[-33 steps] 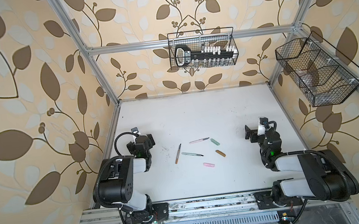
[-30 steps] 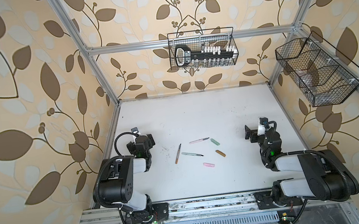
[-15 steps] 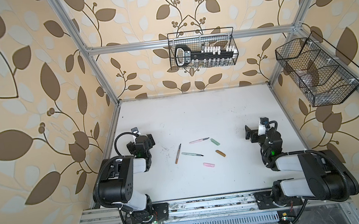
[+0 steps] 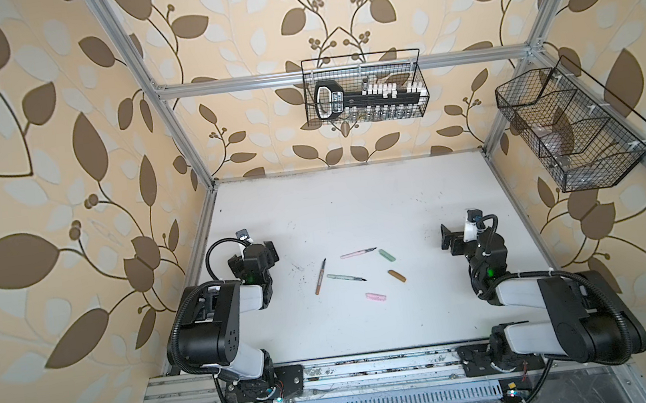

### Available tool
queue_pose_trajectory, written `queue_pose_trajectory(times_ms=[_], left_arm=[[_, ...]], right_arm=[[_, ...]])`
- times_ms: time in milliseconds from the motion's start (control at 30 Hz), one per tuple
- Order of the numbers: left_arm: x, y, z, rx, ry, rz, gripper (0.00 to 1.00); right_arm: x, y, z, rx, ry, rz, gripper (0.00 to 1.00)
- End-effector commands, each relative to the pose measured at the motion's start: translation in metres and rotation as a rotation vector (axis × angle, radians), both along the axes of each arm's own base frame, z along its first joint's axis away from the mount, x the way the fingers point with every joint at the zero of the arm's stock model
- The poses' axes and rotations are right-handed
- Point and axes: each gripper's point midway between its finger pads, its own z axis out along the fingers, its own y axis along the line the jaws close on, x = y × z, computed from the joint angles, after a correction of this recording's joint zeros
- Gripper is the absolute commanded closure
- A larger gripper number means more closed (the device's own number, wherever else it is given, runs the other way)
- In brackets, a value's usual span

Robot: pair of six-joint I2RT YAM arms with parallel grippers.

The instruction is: Insert the pens into the pen caps

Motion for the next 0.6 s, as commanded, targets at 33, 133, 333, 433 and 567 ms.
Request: queue_pose_trajectory(times_ms=[33,133,333,433,567], left_arm=[[0.004,-0.002,0.035,0.016,-0.005,0.0,0.11],[-0.003,0.007,0.064,-0.013,-0.01,0.079,0.08],[-0.011,-0.033,0.099,-0.242,0.063,-0.049,0.01],[-0.028,-0.045,0.099,-0.325,0.13,-0.07,0.01],[-0.045,-0.075,0.1,-0.388,0.15,-0.167,0.01]], right_arm=[[0.014,0.005,0.013,-0.047,0.091,-0.02,0.03],[0.021,0.029,0.018,0.04,0.194,0.05,0.09],[0.004,0.103,0.041,0.0,0.361,0.234,0.14],[-0.017,0.14,0.045,0.061,0.447,0.37,0.2],[-0.046,0.164,0.038,-0.031,0.567,0.419,0.21]])
